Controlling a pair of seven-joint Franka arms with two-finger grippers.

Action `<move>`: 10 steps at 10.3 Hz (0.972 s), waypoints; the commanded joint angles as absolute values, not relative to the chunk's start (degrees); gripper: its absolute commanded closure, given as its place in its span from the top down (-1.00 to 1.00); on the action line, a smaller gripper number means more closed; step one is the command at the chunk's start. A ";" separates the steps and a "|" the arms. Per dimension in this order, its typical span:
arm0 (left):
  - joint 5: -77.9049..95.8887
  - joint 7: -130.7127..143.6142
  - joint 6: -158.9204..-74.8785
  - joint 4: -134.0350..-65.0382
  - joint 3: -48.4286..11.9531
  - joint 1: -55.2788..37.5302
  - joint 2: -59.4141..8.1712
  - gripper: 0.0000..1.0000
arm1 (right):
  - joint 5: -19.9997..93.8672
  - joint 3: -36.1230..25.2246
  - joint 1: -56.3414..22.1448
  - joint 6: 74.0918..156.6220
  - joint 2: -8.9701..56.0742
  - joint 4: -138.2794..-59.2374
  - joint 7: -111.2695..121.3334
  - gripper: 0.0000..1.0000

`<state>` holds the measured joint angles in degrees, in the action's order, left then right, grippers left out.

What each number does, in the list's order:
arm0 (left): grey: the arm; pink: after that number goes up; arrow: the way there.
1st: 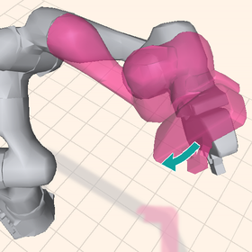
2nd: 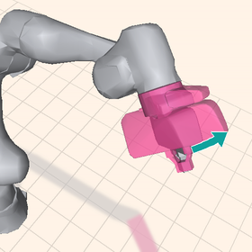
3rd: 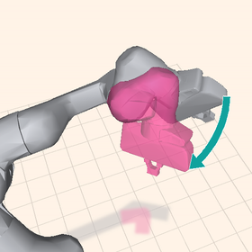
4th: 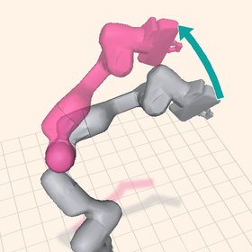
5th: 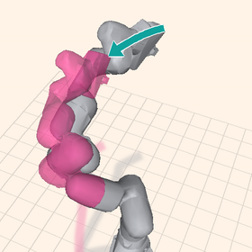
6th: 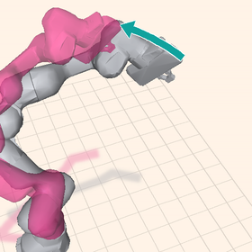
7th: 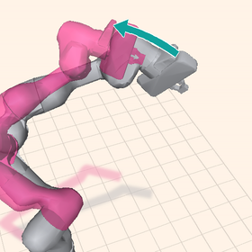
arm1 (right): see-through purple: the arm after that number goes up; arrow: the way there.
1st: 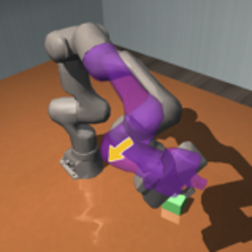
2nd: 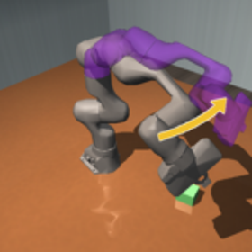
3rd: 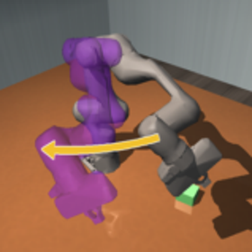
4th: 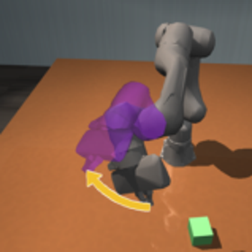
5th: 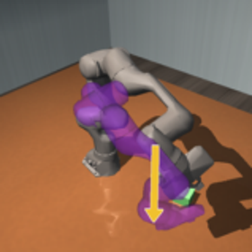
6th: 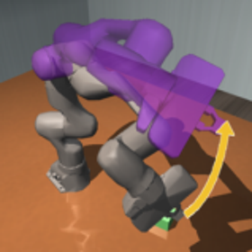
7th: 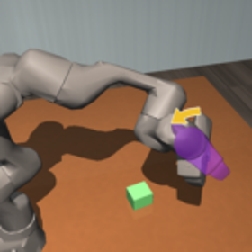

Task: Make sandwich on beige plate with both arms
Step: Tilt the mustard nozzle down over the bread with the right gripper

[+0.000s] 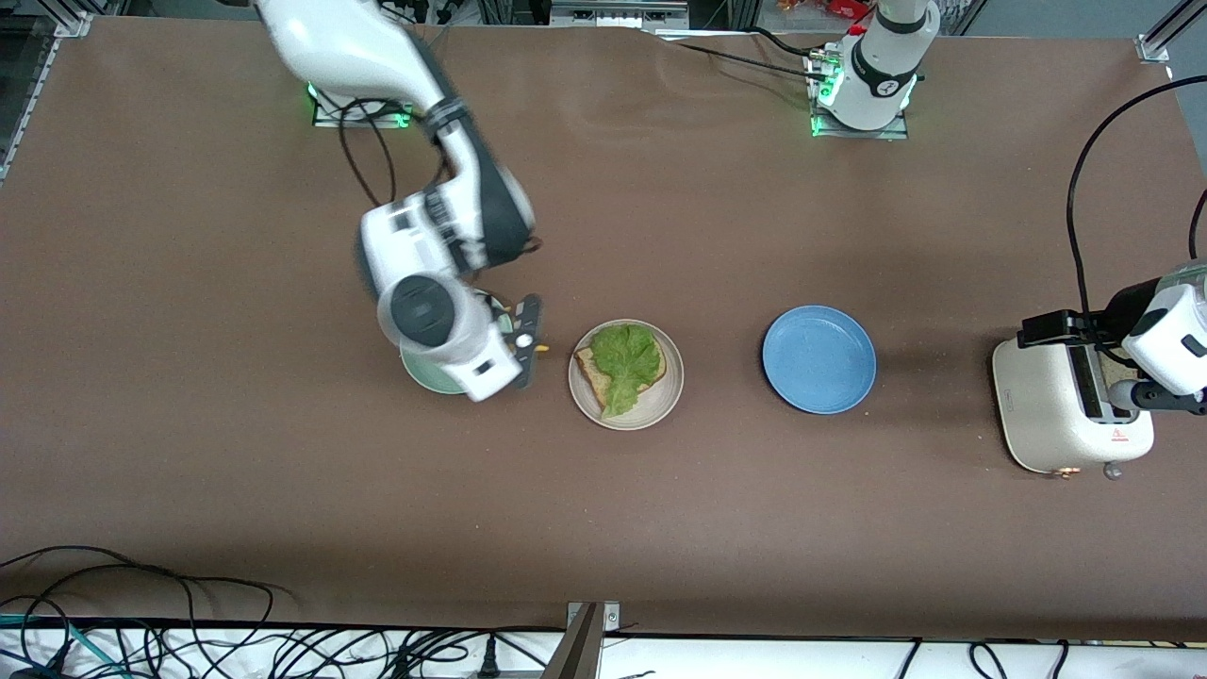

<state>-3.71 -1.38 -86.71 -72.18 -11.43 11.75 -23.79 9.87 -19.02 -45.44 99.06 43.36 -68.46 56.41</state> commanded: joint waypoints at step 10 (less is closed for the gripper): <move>-5.19 -2.29 -86.75 -72.51 -11.78 12.04 -23.82 1.00 | -18.90 -20.30 -56.69 98.61 44.30 -66.53 47.28 -1.00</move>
<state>-3.71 -1.38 -86.71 -72.22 -11.42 11.79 -24.02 -18.37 -19.57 -57.36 99.78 44.04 -68.08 46.85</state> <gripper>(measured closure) 0.000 0.921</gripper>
